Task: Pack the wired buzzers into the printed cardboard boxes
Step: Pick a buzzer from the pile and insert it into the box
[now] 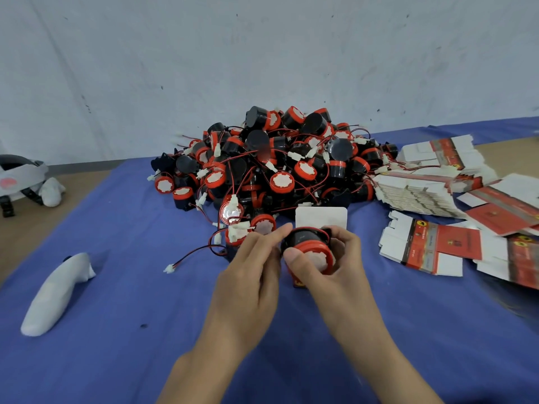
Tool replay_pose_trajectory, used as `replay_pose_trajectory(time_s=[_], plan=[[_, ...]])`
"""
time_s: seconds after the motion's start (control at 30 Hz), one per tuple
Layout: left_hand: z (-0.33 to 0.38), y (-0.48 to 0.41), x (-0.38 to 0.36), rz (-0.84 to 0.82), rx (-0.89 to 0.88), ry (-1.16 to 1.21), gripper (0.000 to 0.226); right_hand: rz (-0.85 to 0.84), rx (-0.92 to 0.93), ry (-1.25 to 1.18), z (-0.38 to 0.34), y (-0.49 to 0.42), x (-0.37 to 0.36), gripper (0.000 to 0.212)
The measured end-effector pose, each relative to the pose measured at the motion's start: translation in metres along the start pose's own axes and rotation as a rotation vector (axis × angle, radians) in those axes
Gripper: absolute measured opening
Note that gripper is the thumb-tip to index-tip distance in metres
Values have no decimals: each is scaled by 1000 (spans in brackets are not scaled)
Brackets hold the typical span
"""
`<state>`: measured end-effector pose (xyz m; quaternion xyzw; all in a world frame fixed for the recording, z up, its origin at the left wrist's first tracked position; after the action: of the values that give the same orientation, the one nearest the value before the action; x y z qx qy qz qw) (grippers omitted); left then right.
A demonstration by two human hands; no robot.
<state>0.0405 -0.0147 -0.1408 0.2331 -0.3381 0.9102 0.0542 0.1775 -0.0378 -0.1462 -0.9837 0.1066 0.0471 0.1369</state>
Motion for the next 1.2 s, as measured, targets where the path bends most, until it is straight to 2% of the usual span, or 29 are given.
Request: replay_pose_trajectory(time_s=[0.07,0.23,0.37,0.47,0.57,0.7,0.77,0.9,0.97,1.03,1.07,1.2], plan=[[2,1,-6,-55,14,10,43,42,-21,-51,1,-2,1,68],[1,7,-18,-173,79,234,47,102,-66,-117,5,0,5,71],[4,8,-23,-182,77,221,50,155,-75,-152,6,0,10,76],[6,10,-24,-156,91,268,53,151,-61,-180,6,1,8,75],[9,10,-25,-105,120,350,46,115,-19,-179,3,2,4,69],[12,4,-19,58,159,523,33,0,84,-117,-2,3,2,46],[7,0,-13,144,212,577,32,-25,131,-4,-3,4,2,44],[-8,-4,-1,262,360,717,41,199,282,175,-11,-1,26,38],[-15,-3,1,272,409,784,34,320,323,213,-15,-6,45,31],[-21,-2,1,277,433,799,23,365,283,224,-14,-13,61,24],[-24,-1,1,276,440,785,23,342,237,220,-11,-17,67,29],[-26,-1,0,249,452,725,27,89,29,326,7,-25,72,83]])
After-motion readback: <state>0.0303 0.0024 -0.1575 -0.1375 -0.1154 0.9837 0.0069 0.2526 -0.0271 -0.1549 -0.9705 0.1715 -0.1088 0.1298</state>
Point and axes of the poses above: each hand's wrist, its own y-axis away from the middle knuckle, its own x-axis out of the back of the hand, z = x × y, the point moved 4 cm from there along -y, towards the middle knuckle, and after that the axes turned 5 degrees about y, right-handed, at the moved point
